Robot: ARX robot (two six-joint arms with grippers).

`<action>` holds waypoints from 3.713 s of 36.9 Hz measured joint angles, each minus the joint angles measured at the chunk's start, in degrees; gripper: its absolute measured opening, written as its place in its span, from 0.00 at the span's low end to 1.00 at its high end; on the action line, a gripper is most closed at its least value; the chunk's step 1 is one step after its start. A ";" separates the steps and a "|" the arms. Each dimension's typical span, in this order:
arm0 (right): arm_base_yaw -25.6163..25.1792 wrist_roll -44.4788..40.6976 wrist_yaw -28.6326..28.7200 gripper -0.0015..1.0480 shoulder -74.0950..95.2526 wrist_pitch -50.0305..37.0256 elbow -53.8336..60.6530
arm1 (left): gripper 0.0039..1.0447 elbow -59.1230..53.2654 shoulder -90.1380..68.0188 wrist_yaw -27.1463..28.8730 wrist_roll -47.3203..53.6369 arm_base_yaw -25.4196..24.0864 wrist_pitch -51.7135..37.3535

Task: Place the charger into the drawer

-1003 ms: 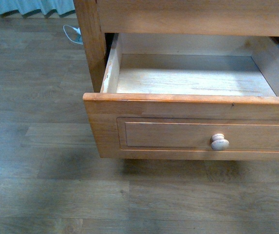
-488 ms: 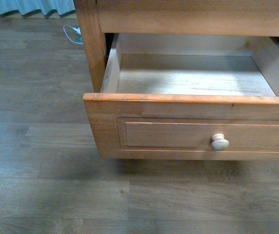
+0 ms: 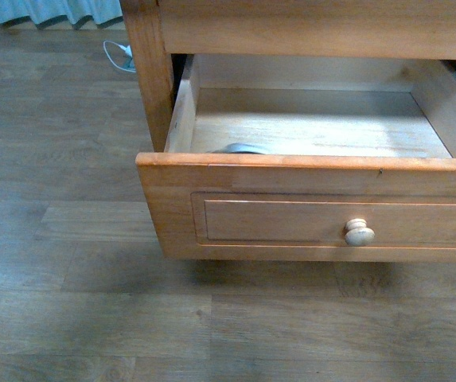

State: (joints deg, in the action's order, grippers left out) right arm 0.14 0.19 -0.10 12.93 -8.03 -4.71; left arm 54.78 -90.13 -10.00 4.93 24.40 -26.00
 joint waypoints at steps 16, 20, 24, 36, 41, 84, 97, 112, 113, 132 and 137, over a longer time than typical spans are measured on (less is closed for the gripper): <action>0.00 0.00 -0.02 0.91 0.00 0.02 0.00 | 0.94 -2.62 0.00 17.53 -1.05 1.22 -12.11; 0.00 0.00 -0.02 0.91 0.00 0.02 0.00 | 0.94 -2.62 0.00 22.05 -2.19 1.53 -11.06; 0.00 0.00 -0.02 0.91 0.00 0.02 0.00 | 0.94 -2.21 -0.11 29.68 -3.96 2.08 -7.04; 0.00 0.00 -0.02 0.91 0.00 0.02 0.00 | 0.52 -19.87 10.47 29.77 -4.98 -3.72 -19.52; 0.00 0.00 -0.04 0.91 0.00 0.02 0.00 | 0.22 -30.62 17.84 25.38 -5.01 -8.55 -21.64; 0.00 0.00 -0.02 0.91 0.00 0.02 0.00 | 0.04 -53.46 59.56 9.99 -5.09 -24.26 -4.24; 0.00 0.00 -0.02 0.91 0.00 0.02 0.00 | 0.04 -53.48 72.04 9.99 -5.09 -24.26 7.72; 0.00 -0.02 -0.02 0.91 0.00 0.02 0.00 | 0.04 -53.48 79.34 9.99 -5.09 -24.26 14.99; 0.00 0.00 -0.02 0.91 0.00 0.02 0.00 | 0.04 -53.48 79.84 9.99 -5.09 -24.26 15.52; 2.45 0.85 2.36 0.91 3.74 5.40 -0.55 | 0.37 -53.46 89.88 9.99 -5.14 -24.26 25.92; 7.61 0.74 1.79 0.91 16.70 9.64 -5.20 | 0.64 -53.46 89.88 9.99 -5.14 -24.26 25.92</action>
State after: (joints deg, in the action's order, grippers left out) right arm 7.75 0.93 1.69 29.63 1.61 -9.91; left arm 1.32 -0.25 -0.01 -0.21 0.14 -0.08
